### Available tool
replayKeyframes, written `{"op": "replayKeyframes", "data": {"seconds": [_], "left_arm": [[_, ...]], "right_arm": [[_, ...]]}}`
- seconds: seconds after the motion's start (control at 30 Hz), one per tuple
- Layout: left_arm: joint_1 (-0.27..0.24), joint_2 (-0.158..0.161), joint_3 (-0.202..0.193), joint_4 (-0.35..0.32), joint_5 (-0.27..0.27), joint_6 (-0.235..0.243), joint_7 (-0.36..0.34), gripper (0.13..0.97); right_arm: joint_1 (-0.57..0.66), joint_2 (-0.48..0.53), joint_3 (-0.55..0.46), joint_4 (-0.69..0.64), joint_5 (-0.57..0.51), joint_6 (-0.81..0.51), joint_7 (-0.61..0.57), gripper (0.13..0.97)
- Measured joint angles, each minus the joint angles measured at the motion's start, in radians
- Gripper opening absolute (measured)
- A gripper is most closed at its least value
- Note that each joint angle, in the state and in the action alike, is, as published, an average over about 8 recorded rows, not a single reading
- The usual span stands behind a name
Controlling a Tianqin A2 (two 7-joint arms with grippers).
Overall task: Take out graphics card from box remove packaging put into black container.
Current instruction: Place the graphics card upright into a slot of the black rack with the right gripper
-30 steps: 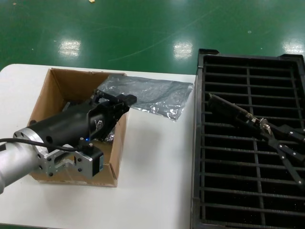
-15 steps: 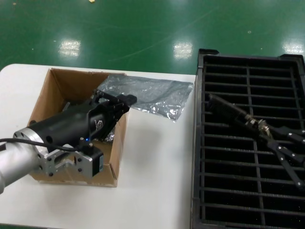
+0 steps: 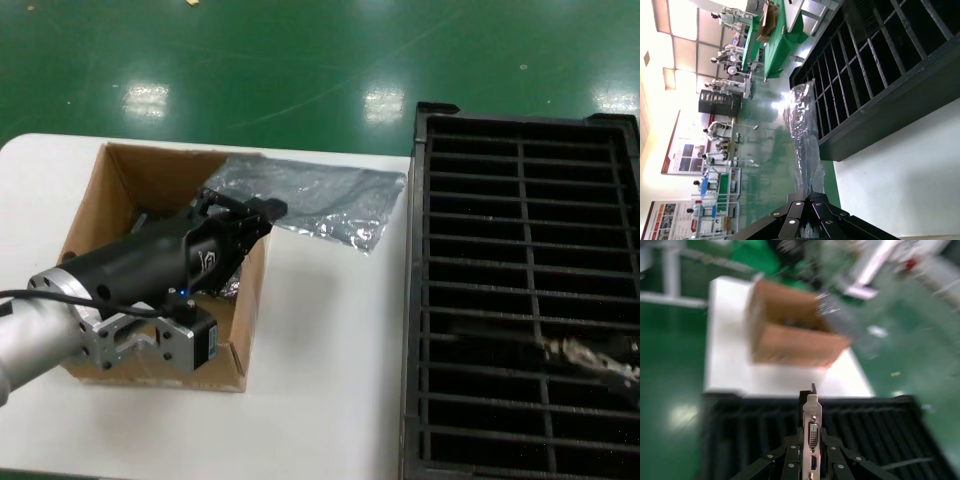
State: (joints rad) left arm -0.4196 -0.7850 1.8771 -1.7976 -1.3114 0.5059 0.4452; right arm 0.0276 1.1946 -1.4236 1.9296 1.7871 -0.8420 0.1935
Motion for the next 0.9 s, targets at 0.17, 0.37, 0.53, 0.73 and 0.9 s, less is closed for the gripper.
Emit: {"op": "replayKeyframes", "data": {"seconds": [0.17,0.37,0.53,0.73,0.9], "left_arm": [[0.0,0.0,0.0,0.0,0.0,0.0,0.0,0.139],[0.0,0.0,0.0,0.0,0.0,0.0,0.0,0.139],[0.0,0.0,0.0,0.0,0.0,0.0,0.0,0.139],[0.0,0.0,0.0,0.0,0.0,0.0,0.0,0.139],[0.0,0.0,0.0,0.0,0.0,0.0,0.0,0.139]], "right_arm": [[0.065,0.067,-0.052,-0.018,-0.001,-0.082,-0.017,0.186],[0.08,0.076,-0.064,-0.021,-0.004,-0.095,-0.022,0.186],[0.08,0.076,-0.064,-0.021,-0.004,-0.095,-0.022,0.186],[0.129,0.065,-0.102,-0.034,-0.011,-0.12,-0.023,0.186],[0.319,0.015,-0.224,-0.075,-0.047,-0.224,-0.017,0.186]]}}
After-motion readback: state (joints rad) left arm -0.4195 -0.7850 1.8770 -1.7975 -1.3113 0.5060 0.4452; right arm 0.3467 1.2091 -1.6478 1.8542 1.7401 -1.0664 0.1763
